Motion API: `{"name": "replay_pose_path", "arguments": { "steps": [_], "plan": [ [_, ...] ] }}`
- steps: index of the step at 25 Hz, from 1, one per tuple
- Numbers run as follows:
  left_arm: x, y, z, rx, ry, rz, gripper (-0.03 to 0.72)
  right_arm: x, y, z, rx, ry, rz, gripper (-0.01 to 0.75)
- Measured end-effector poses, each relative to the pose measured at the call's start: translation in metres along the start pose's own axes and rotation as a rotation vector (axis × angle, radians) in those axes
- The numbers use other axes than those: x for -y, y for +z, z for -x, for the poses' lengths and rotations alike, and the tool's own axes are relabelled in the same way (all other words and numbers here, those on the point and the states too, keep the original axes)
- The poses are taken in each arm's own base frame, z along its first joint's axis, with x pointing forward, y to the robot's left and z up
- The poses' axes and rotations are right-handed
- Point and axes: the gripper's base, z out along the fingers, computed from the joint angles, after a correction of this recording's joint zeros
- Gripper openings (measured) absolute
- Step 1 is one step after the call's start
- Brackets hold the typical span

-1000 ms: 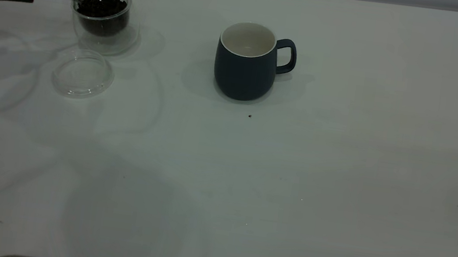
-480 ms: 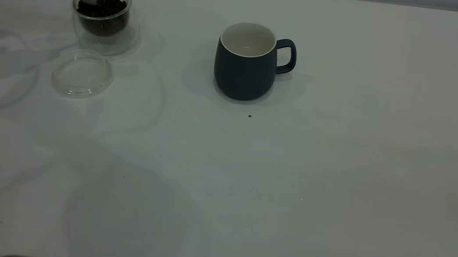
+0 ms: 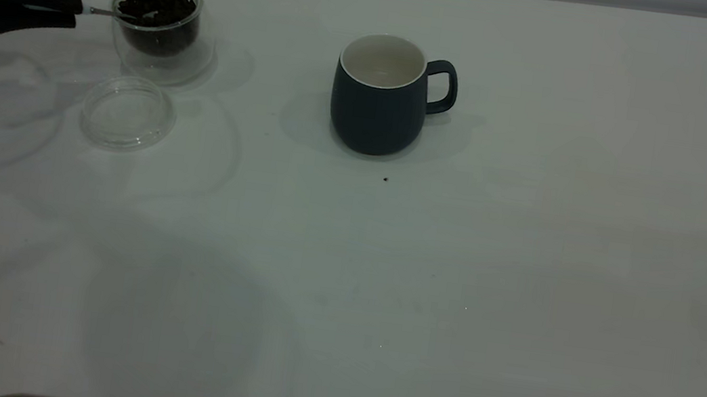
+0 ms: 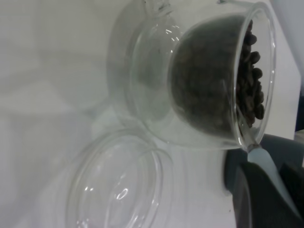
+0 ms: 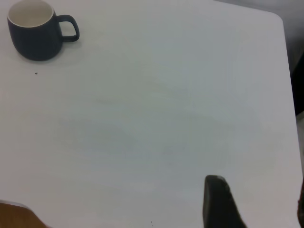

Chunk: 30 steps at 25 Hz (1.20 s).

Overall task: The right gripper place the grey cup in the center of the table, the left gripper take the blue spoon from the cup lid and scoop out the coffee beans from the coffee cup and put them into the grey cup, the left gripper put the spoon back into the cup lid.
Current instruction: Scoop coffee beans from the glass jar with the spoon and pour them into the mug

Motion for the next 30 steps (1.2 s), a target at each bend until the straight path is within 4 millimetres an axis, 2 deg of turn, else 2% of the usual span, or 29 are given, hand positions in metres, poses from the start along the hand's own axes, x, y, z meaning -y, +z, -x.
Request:
{"name": "replay_pose_path", "arguments": {
  "steps": [10, 20, 30],
  "plan": [
    [0.007, -0.001, 0.001, 0.002, -0.037, -0.086, 0.122, 0.0, 0.0, 0.0, 0.0, 0.0, -0.001, 0.363],
    [0.0, -0.019, 0.005, 0.014, -0.067, -0.138, 0.122, 0.0, 0.0, 0.0, 0.0, 0.0, -0.001, 0.363],
    [0.011, -0.024, 0.0, -0.051, -0.064, -0.274, 0.122, 0.0, 0.0, 0.0, 0.0, 0.0, -0.001, 0.363]
  ]
}}
